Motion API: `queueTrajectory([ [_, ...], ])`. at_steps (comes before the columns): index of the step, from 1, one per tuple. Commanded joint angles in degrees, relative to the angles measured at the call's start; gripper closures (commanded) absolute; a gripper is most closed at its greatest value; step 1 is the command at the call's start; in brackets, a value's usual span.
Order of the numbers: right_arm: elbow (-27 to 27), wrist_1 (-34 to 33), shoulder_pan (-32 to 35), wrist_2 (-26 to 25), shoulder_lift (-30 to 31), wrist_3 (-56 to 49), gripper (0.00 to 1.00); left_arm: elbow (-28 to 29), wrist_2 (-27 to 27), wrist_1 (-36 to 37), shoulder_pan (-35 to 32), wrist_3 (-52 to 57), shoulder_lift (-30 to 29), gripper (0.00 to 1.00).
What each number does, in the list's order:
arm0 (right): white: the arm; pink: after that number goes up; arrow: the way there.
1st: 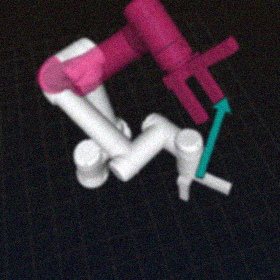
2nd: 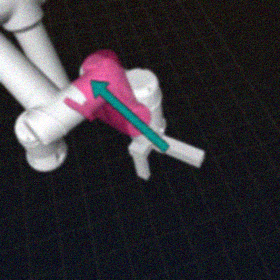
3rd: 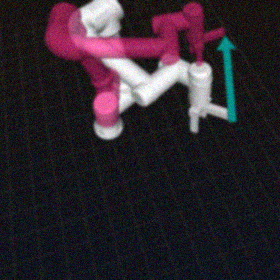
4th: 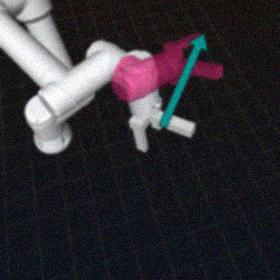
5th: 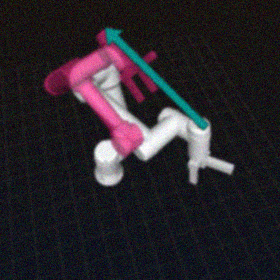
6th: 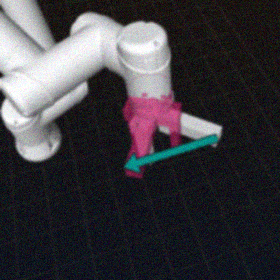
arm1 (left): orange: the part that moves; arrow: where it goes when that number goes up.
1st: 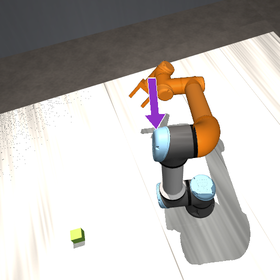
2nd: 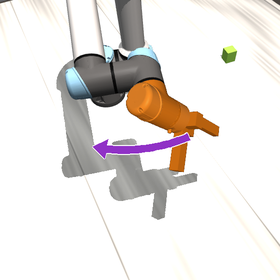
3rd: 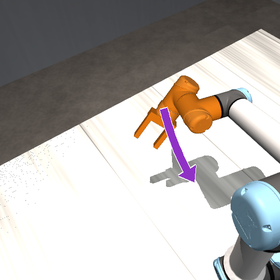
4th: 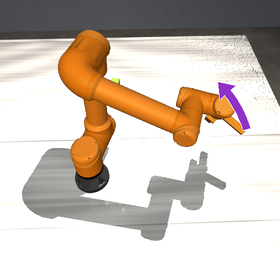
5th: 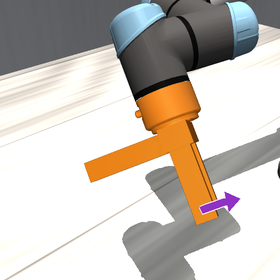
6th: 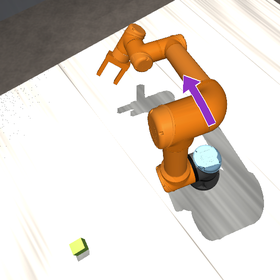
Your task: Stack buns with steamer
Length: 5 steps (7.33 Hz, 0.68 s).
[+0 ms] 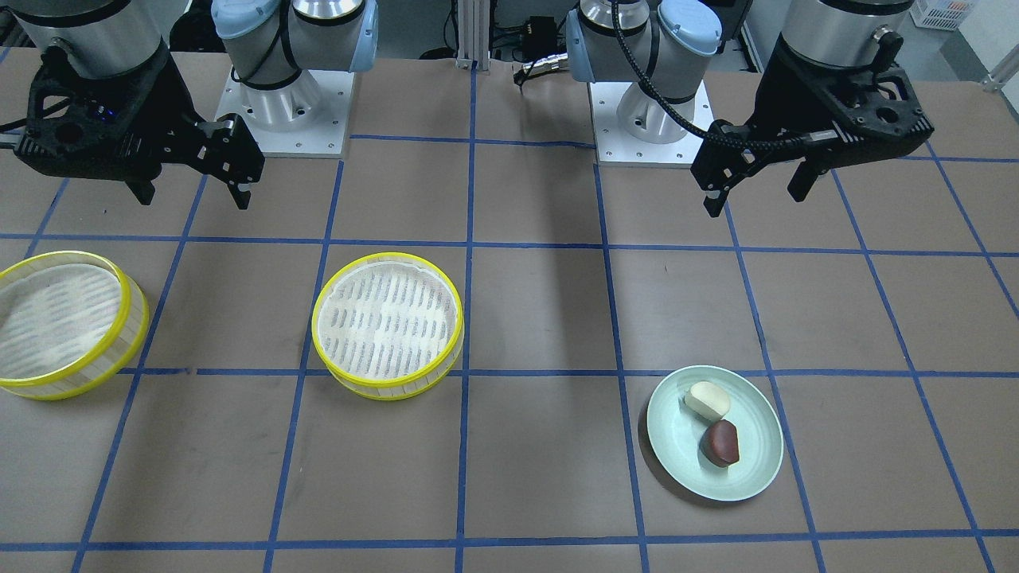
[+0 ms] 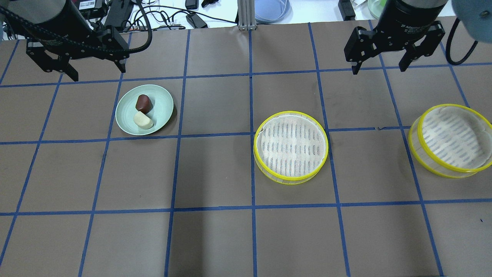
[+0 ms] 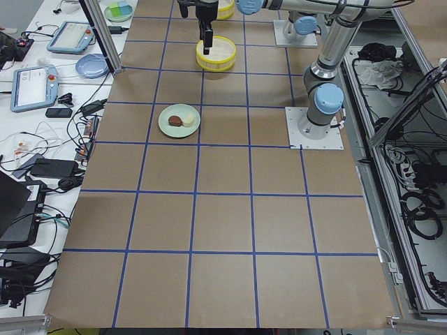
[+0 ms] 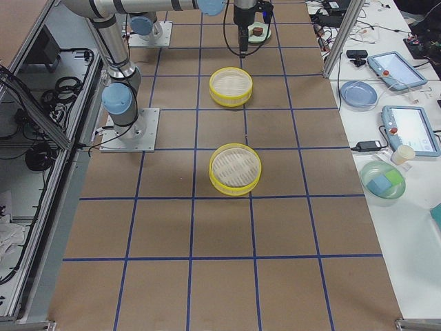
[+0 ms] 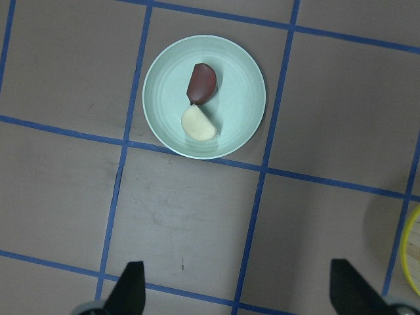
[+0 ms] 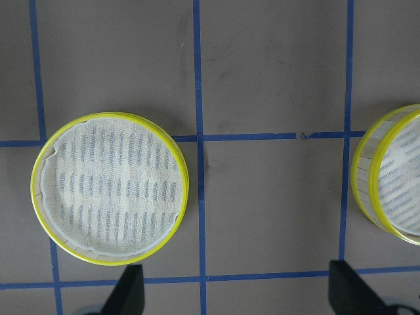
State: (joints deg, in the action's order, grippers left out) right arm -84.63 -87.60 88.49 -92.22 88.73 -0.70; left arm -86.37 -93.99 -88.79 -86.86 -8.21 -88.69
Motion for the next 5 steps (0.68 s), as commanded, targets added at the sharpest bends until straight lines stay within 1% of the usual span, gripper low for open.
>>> queueTrajectory([
  [1, 0.00, -0.47, 0.02, -0.15, 0.04, 0.00, 0.00, -0.81, 0.12, 0.11, -0.06, 0.47, -0.16, 0.00],
  [3, 0.00, -0.56, 0.02, 0.20, 0.04, -0.09, 0.00, -1.51, 0.12, 0.45, 0.81, 1.00, -0.95, 0.00],
  [4, 0.00, -0.47, 0.02, 0.20, 0.04, 0.00, 0.00, -3.35, -0.05, 4.63, 3.52, 4.14, -1.56, 0.00],
  [5, 0.00, -0.47, 0.02, 0.29, 0.04, 0.00, 0.00, -7.28, 0.91, 8.68, 8.76, 8.00, -3.22, 0.00],
])
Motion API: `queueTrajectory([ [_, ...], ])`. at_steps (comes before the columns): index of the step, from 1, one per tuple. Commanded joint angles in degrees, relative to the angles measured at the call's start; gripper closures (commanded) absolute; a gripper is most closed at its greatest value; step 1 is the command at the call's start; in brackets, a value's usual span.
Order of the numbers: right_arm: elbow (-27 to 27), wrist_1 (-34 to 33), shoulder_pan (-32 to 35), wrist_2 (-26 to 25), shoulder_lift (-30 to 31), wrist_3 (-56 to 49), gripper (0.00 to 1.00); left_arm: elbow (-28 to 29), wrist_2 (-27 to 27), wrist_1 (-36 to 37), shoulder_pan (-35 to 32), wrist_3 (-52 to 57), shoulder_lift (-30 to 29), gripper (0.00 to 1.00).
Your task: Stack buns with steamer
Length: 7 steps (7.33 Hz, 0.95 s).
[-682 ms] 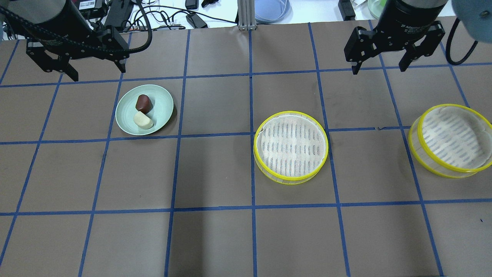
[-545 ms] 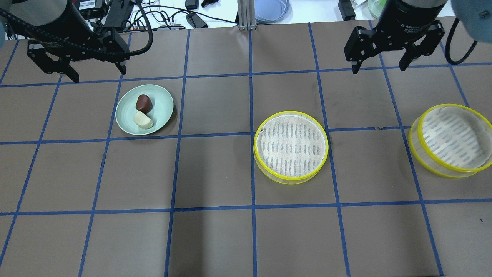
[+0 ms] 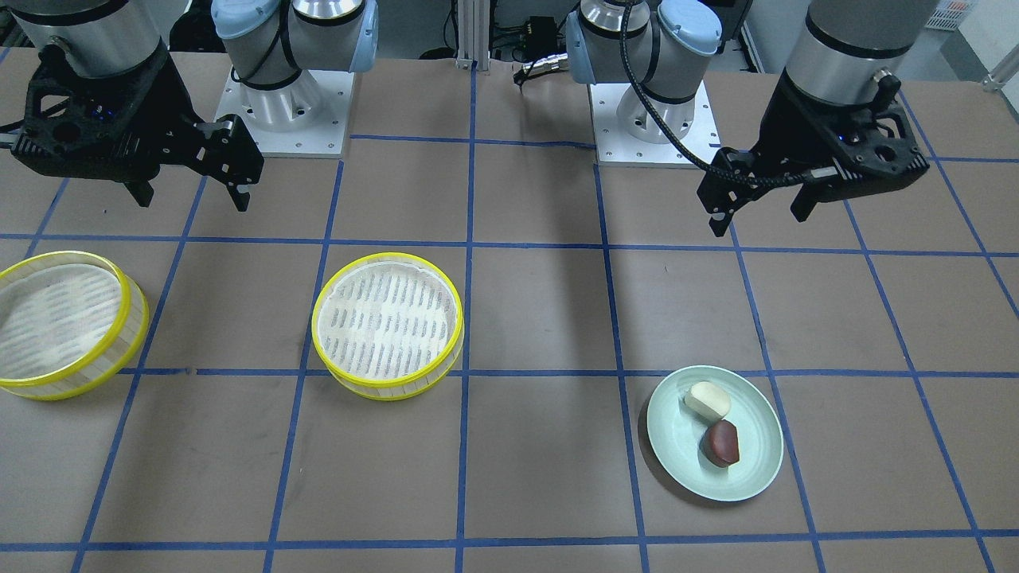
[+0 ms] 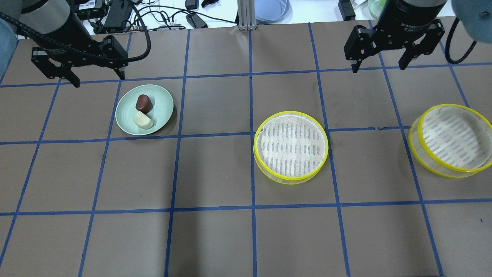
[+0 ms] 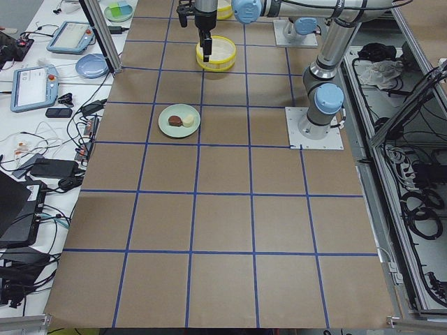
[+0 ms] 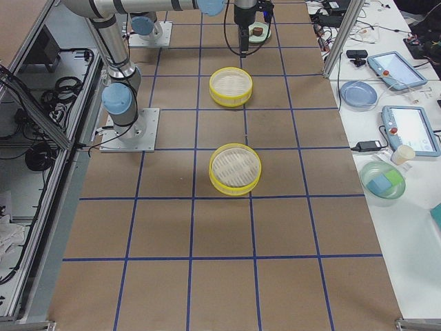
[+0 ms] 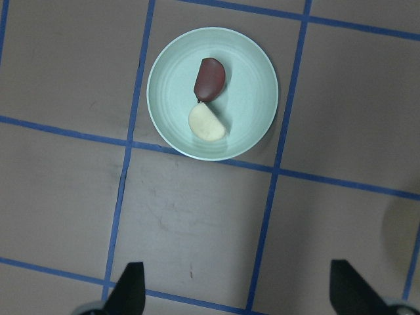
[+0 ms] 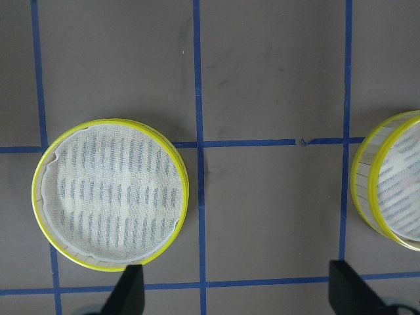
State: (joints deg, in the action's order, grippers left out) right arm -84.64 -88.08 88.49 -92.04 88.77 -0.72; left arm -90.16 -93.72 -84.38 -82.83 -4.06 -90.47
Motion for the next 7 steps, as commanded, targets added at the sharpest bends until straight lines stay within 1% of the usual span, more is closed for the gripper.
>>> queueTrajectory([
  [1, -0.09, 0.01, 0.02, -0.33, -0.08, -0.07, 0.00, -7.79, 2.65, 11.88, 6.08, 4.23, -3.11, 0.00],
  [2, -0.52, -0.16, -0.07, -0.42, -0.26, -0.16, 0.00, -10.10, 3.02, 15.96, 6.10, 3.97, -5.57, 0.00],
  [3, -0.96, -0.08, -0.07, 0.27, -0.96, 0.19, 0.00, -10.47, 3.02, 18.01, 6.10, 3.97, -8.55, 0.00],
  [4, -4.45, -2.08, -0.07, 0.19, -2.36, 0.11, 0.00, -10.56, 3.02, 19.77, 6.10, 3.88, -11.62, 0.00],
  [5, -7.53, -7.41, -1.11, -0.77, -2.89, -5.55, 0.00, -10.56, 3.02, 21.52, 6.10, 3.97, -14.79, 0.02],
  [6, -7.91, -7.81, -4.08, -0.95, -2.98, -10.91, 0.00, -10.65, 3.11, 22.85, 6.10, 3.88, -17.17, 0.02],
  [7, -8.17, -7.55, -10.29, -0.34, -3.33, -15.49, 0.00, -11.00, 3.89, 22.95, 6.01, 3.97, -18.41, 0.02],
])
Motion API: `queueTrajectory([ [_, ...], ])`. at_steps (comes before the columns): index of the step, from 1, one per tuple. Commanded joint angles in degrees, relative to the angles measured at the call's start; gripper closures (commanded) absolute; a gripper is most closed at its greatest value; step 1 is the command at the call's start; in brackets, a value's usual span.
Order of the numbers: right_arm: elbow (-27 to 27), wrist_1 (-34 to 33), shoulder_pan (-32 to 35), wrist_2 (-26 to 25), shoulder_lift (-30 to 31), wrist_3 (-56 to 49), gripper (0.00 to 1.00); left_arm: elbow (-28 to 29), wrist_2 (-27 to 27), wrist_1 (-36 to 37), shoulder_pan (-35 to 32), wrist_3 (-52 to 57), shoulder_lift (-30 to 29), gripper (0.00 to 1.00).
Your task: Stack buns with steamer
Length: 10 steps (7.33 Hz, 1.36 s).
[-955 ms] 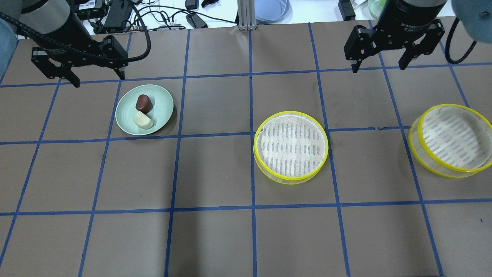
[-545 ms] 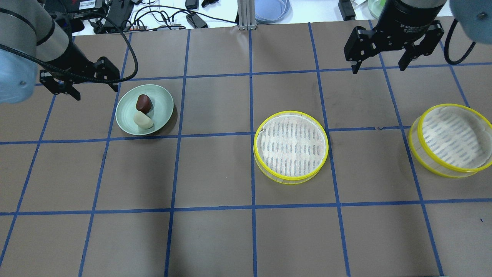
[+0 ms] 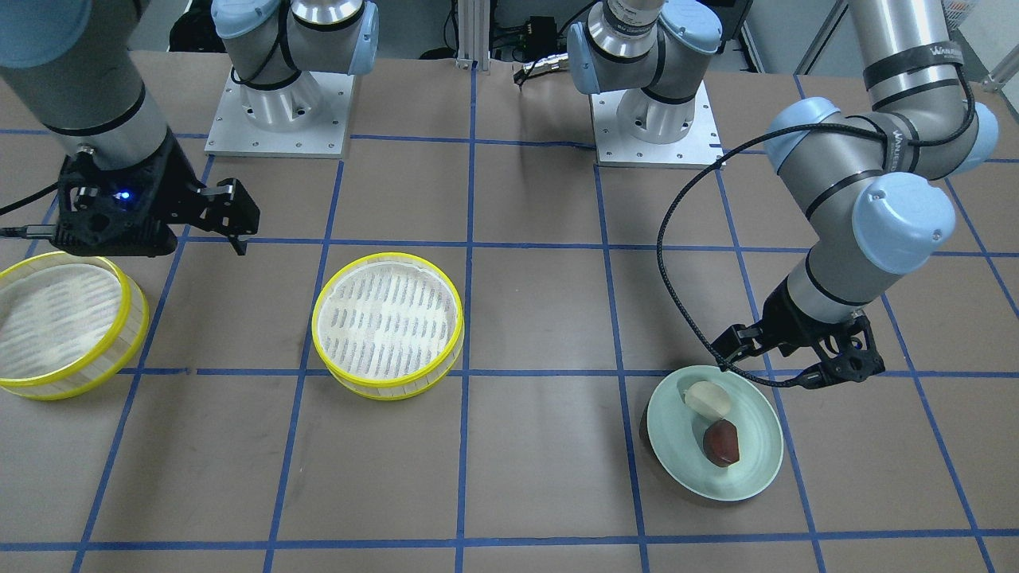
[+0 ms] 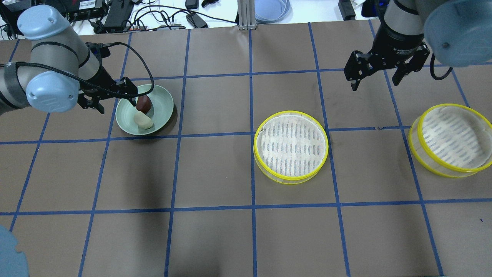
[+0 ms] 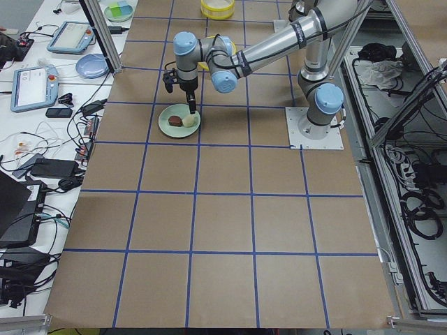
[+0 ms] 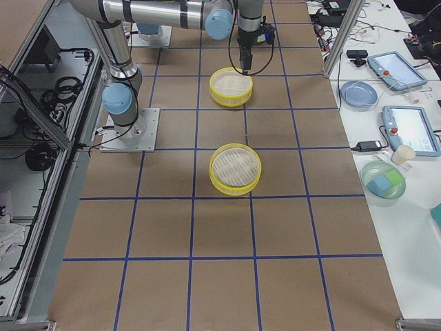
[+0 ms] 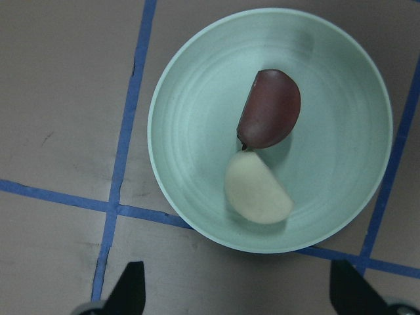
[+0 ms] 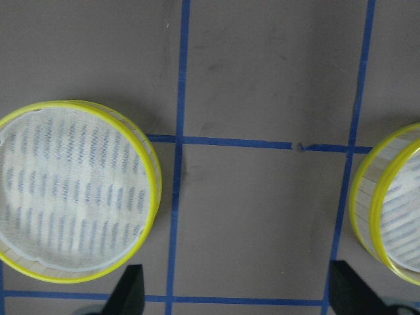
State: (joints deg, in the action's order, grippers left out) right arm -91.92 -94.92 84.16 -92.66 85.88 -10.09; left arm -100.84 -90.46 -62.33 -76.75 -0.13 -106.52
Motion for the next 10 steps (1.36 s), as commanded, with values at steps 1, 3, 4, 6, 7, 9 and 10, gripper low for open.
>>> queueTrajectory([
  [1, -0.90, -1.49, -11.51, 0.64, -1.24, -13.65, 0.00, -1.02, 1.07, 0.89, -0.16, 0.05, -3.68, 0.07],
  [3, -0.90, -4.56, -17.17, 0.21, -3.87, -20.20, 0.00, -1.56, 1.16, 3.25, -0.16, 0.05, -5.71, 0.09],
  [4, -0.90, -9.01, -18.24, -0.14, -5.53, -21.79, 0.00, -1.56, 1.16, 4.48, -0.16, 0.05, -6.68, 0.09],
  [6, -0.90, -15.01, -25.06, 0.02, -9.83, -32.92, 0.00, -1.30, 1.25, 7.56, -0.16, -0.04, -8.35, 0.09],
  [7, -0.90, -17.64, -27.71, 0.29, -12.38, -38.71, 0.00, -1.29, 1.51, 7.57, -0.16, -0.04, -8.62, 0.09],
  [9, -0.90, -20.99, -34.03, 0.38, -17.57, -49.96, 0.00, -1.38, 3.62, 7.40, -0.16, -0.74, -9.23, 0.08],
  [10, -0.90, -22.49, -35.72, 0.12, -19.77, -53.42, 0.00, -1.29, 3.62, 7.57, -0.42, -1.79, -9.23, 0.08],
])
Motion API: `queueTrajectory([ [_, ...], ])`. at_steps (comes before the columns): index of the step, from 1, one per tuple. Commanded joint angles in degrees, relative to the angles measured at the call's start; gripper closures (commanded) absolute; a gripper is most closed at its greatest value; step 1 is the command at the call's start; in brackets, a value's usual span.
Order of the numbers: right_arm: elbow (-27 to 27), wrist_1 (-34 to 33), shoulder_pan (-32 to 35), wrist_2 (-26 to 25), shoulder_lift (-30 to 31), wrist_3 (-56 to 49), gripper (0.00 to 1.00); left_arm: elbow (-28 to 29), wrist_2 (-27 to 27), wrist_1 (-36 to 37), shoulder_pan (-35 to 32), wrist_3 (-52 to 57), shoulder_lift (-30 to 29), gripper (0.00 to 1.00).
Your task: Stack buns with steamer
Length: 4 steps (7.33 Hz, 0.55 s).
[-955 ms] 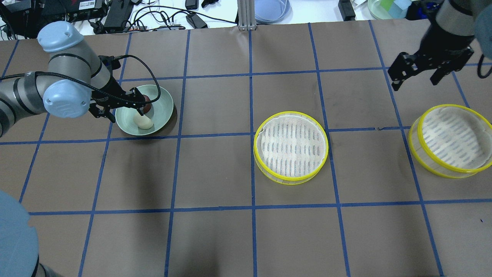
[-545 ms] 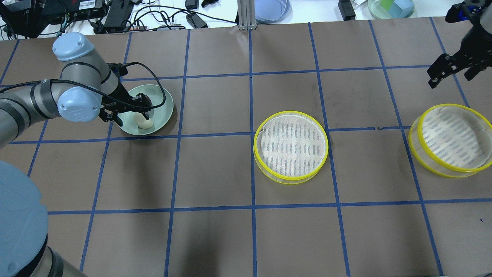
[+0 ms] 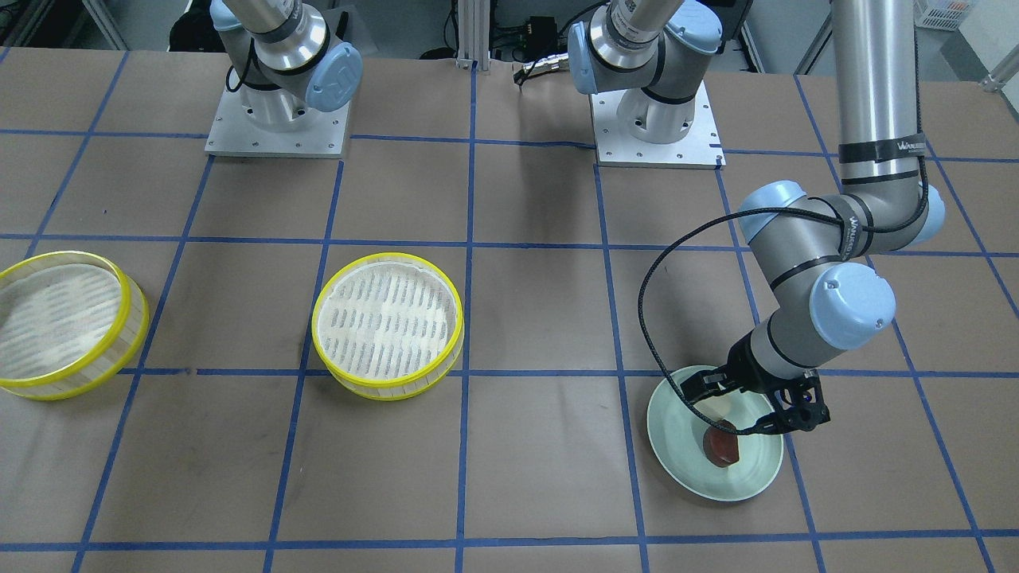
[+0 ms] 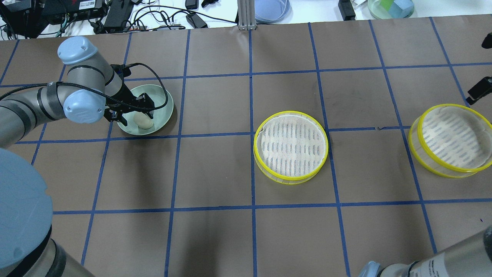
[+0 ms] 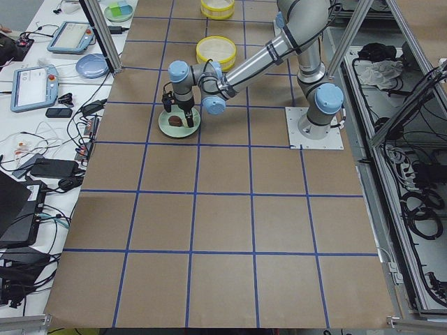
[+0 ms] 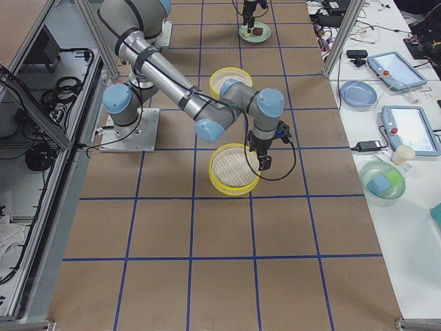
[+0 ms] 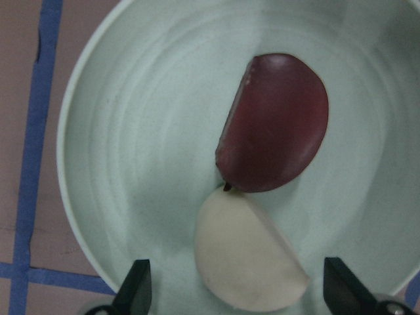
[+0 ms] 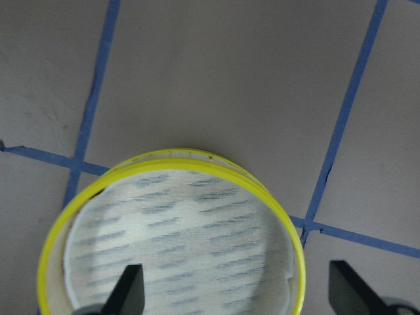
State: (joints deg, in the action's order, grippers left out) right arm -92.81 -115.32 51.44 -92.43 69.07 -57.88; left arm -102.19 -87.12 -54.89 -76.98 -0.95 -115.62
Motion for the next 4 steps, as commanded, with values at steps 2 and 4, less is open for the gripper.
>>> queueTrajectory([
  [2, -0.43, -3.41, -3.71, -0.82, -4.99, -7.07, 0.01, 0.15, 0.02, 1.80, -0.81, -0.99, -0.66, 0.48],
  [4, -3.84, -9.28, -3.97, -2.13, -5.44, -5.76, 0.11, 0.06, 0.02, 1.80, -0.89, -1.34, -0.66, 0.79],
])
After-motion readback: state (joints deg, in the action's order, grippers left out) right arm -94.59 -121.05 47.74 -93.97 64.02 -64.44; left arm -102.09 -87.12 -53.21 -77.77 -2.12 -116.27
